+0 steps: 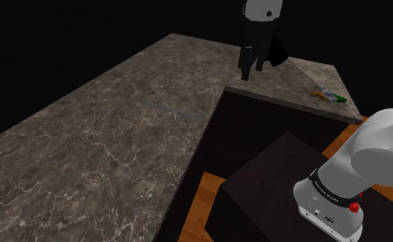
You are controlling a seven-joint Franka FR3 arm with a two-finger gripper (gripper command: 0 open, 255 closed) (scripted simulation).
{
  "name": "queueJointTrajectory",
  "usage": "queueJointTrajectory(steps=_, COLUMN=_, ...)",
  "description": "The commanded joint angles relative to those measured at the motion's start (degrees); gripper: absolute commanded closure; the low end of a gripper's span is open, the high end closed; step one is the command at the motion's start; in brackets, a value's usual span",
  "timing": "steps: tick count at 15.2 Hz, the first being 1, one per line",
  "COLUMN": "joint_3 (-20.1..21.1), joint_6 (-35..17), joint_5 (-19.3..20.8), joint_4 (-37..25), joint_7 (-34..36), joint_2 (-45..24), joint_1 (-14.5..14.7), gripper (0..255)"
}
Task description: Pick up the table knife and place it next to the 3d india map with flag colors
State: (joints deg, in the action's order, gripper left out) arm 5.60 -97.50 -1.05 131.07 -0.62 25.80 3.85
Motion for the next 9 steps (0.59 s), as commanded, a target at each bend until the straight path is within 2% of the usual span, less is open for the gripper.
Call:
queueJointTrajectory(steps=1, joint_3=0.94, joint_6=-2.13, joint_5=0.12, joint_4=-1.98, joint_7=-0.37, joint_2=-4.01, joint_1=0.7, gripper=0)
queueJointTrajectory(steps=9, joint_3=5.25, joint_6=-9.39, joint_5=1.7, joint_4=-9.82, joint_7=-0.28, joint_2=-19.13, joint_1=3.64, gripper=0)
